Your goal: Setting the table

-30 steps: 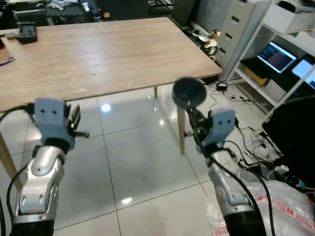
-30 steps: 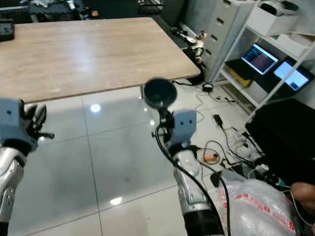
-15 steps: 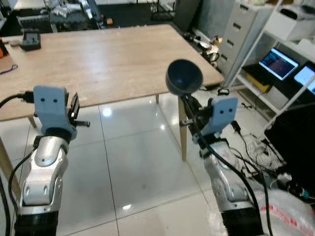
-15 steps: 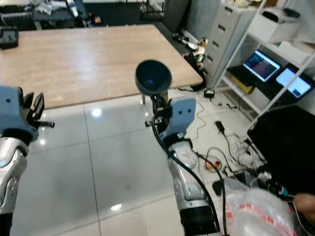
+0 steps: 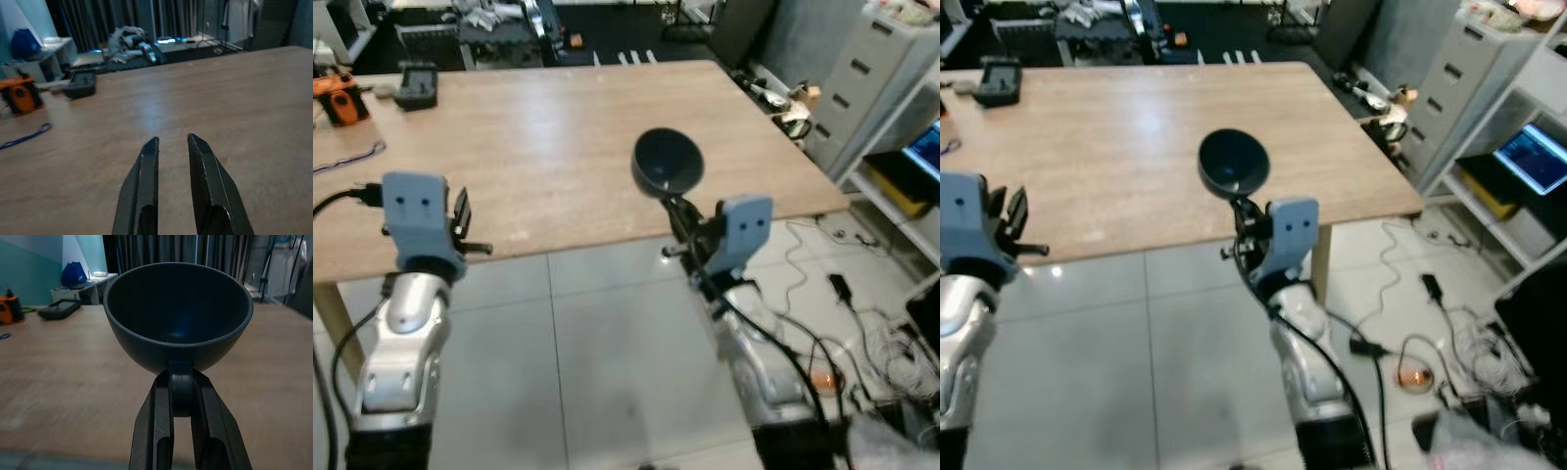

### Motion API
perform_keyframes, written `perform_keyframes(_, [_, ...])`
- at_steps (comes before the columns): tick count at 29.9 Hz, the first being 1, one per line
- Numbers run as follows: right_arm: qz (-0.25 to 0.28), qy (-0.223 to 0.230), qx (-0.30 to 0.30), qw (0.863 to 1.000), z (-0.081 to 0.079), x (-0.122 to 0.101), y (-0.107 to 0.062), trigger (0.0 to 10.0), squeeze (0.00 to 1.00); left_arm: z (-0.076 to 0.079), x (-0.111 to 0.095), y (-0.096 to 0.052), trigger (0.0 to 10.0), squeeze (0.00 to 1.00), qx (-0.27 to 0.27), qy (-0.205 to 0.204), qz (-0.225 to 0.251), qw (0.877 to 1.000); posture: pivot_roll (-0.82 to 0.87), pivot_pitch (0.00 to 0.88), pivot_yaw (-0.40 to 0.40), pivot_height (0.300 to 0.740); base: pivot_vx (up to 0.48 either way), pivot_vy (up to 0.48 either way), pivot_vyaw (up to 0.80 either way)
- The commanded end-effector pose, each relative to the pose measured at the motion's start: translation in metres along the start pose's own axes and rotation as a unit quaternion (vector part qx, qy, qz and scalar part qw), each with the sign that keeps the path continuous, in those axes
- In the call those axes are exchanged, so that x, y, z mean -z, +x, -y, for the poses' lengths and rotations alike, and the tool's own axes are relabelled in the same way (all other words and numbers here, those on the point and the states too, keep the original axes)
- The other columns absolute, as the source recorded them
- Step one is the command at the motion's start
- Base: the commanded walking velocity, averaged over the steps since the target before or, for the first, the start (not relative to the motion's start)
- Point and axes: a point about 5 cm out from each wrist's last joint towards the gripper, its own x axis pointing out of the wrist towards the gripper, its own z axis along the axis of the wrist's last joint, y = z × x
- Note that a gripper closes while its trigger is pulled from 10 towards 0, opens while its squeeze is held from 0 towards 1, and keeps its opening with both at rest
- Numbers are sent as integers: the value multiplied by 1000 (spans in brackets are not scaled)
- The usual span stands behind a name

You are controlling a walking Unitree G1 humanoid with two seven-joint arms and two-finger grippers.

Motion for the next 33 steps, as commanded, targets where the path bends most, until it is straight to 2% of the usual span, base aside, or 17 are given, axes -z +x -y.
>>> perform_keyframes(1, [-1, 9, -15, 1000, -8, 1, 0, 10000, 0, -5, 2, -4, 10000, 0, -9, 8, -6, 1000, 67, 39, 35, 740, 480, 0, 0])
perform_keyframes(19, [-6, 12, -34, 999, -12, -1, 0, 10000, 0, -3, 4, -6, 10000, 0, -6, 8, -16, 1000, 69, 51, 33, 740, 410, 0, 0])
perform_keyframes(22, [-7, 7, -36, 999, -11, -1, 0, 10000, 0, -2, 5, -7, 10000, 0, -1, 4, -22, 1000, 68, 51, 33, 740, 0, 0, 0])
perform_keyframes(25, [-3, -12, -34, 999, -4, -6, 1, 10000, 0, 1, 6, -12, 10000, 0, 30, -1, -31, 999, 70, 54, 32, 740, 0, 0, 0])
perform_keyframes(33, [-8, -21, -48, 999, -6, -6, 1, 10000, 0, -2, 8, -15, 10000, 0, 19, -8, -37, 999, 72, 58, 29, 740, 0, 0, 0])
